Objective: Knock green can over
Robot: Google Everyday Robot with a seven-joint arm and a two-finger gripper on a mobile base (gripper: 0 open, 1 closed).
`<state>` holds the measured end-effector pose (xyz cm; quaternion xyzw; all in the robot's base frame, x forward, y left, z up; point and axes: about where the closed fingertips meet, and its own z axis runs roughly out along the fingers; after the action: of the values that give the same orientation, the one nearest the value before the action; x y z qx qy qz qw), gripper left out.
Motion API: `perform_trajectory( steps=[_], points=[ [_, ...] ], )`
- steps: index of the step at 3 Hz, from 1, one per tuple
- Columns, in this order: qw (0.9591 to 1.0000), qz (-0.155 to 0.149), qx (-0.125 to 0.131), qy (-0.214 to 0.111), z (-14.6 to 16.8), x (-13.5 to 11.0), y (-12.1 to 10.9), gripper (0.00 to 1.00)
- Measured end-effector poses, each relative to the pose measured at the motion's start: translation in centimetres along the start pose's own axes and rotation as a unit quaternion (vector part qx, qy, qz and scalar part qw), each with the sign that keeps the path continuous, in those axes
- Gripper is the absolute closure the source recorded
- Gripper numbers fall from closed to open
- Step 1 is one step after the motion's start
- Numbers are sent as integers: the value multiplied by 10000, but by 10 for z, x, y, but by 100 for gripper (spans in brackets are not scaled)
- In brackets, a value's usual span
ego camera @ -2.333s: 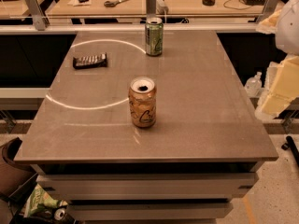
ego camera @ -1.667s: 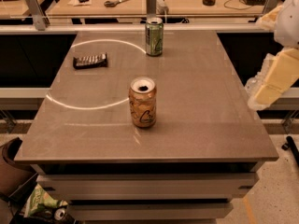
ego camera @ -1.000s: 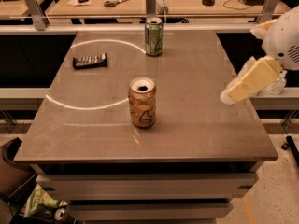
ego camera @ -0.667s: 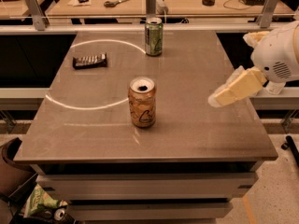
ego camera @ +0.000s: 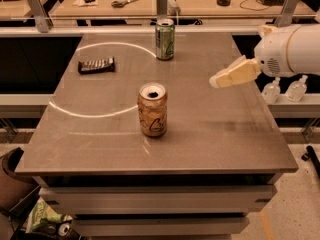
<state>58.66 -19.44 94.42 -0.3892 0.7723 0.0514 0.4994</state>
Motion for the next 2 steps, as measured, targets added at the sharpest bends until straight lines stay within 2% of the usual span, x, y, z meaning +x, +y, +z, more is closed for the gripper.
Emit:
perform_trajectory(
  steps=[1, 2],
  points=[
    [9990, 241, 185, -317, 25, -7, -38, 0],
    [9990, 240, 184, -318, 26, -7, -38, 0]
  ],
)
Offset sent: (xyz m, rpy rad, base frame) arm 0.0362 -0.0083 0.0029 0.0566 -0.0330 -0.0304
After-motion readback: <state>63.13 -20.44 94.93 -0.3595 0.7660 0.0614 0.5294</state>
